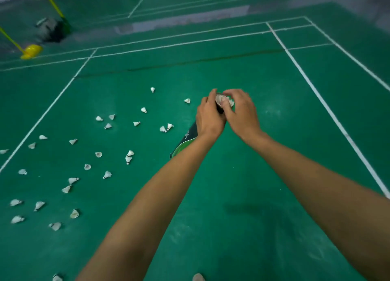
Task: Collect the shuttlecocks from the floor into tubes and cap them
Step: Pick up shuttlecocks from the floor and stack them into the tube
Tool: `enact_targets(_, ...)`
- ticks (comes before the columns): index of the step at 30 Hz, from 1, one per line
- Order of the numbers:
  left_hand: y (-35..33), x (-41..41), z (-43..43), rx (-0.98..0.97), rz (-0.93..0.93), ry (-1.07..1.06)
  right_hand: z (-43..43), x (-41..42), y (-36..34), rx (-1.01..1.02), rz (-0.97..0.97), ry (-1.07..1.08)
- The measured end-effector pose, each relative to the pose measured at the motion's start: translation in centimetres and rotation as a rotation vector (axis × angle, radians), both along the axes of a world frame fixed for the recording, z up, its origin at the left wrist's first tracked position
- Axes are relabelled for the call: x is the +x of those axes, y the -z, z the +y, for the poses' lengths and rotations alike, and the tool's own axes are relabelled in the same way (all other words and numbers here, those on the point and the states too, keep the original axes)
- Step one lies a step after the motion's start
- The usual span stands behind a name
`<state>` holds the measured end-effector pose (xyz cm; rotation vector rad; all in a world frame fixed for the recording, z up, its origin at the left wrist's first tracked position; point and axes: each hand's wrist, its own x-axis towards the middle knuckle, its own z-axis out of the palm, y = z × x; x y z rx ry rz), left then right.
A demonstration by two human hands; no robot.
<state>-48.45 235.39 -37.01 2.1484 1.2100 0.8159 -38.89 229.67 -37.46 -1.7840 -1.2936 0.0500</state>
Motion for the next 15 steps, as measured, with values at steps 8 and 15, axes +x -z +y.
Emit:
enact_targets(8,-7.7,-10.0,5.8,0.026,-0.095,-0.129,7.3,-9.7,-10.7,-0.306,-0.097,-0.308)
enact_targets(15,-7.8,-17.9,13.8,0.071,-0.081,-0.184,15.2,-16.8,-14.5,-0.271,-0.063,-0.271)
